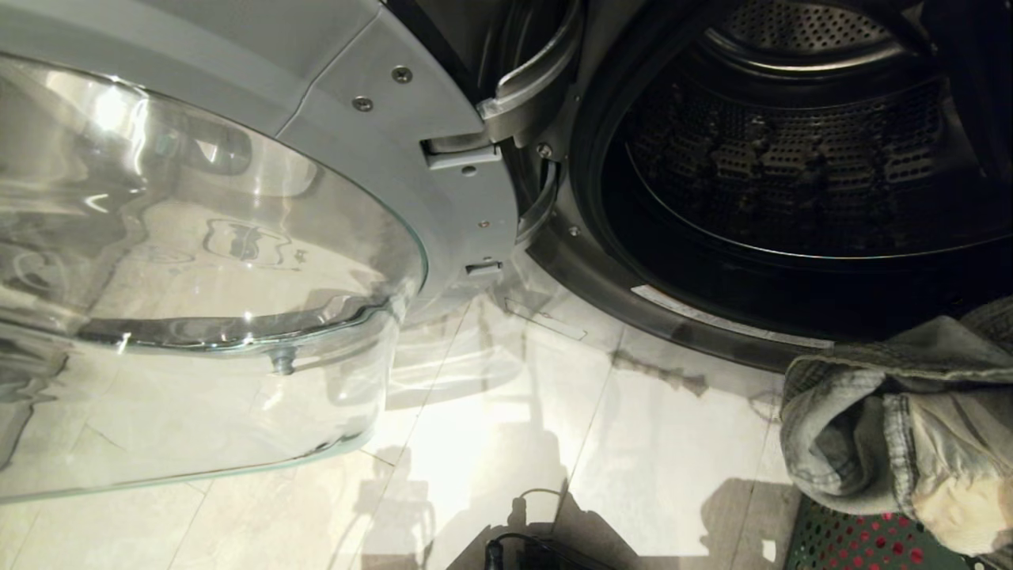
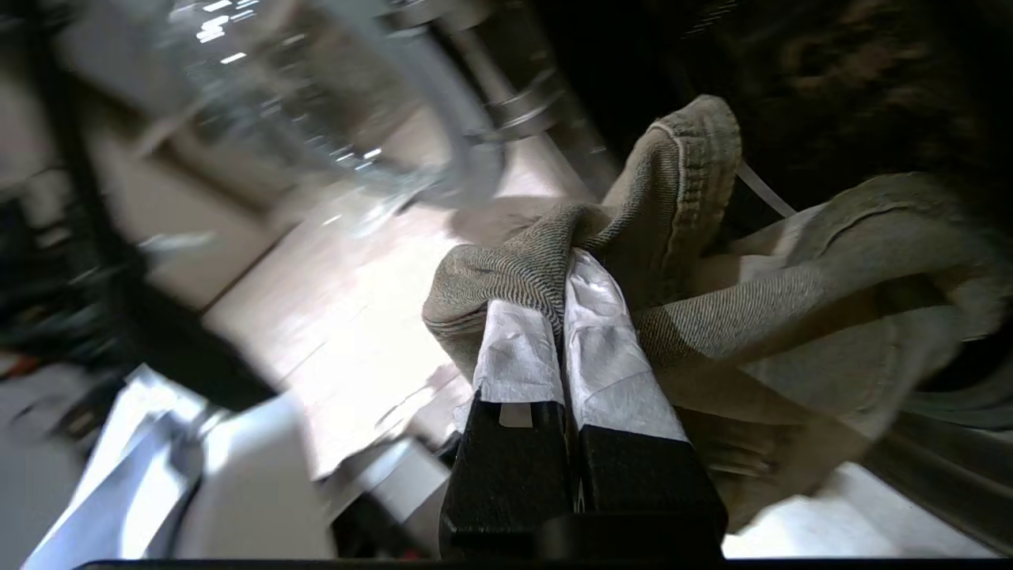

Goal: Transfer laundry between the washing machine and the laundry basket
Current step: Pick a cloth and place it into the basket

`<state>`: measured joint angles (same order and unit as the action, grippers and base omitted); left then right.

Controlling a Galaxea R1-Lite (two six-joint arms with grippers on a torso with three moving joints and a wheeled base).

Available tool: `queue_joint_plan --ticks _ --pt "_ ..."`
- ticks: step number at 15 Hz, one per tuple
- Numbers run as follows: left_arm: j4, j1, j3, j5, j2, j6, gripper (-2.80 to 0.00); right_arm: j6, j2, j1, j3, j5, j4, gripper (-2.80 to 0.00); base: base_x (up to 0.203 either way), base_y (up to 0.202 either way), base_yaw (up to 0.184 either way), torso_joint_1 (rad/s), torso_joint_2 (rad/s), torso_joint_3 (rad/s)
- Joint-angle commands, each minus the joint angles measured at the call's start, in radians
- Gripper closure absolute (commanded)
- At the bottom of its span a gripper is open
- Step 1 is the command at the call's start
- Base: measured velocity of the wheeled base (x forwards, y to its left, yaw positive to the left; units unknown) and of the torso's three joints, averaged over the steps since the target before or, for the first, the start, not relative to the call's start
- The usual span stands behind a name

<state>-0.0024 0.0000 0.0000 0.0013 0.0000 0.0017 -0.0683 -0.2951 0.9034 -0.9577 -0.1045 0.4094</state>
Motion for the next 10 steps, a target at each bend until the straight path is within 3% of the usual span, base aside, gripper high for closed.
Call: queue_joint_plan --ticks 1,6,10 --pt "-0.001 0.0 0.0 0.0 0.002 0.0 0.0 -0.001 0.032 0.0 -0.05 0.131 0.076 0.0 0.0 0.0 0.0 0.0 0.0 0.0" --pt "-0.001 0.0 0.0 0.0 0.002 0.0 0.0 -0.001 0.033 -0.007 -0.061 0.253 0.08 0.0 0.0 0.0 0.0 0.0 0.0 0.0" --pt "-0.001 0.0 0.0 0.0 0.001 0.0 0.0 -0.006 0.011 -0.031 -0.067 0.258 0.08 0.0 0.0 0.0 0.0 0.0 0.0 0.0"
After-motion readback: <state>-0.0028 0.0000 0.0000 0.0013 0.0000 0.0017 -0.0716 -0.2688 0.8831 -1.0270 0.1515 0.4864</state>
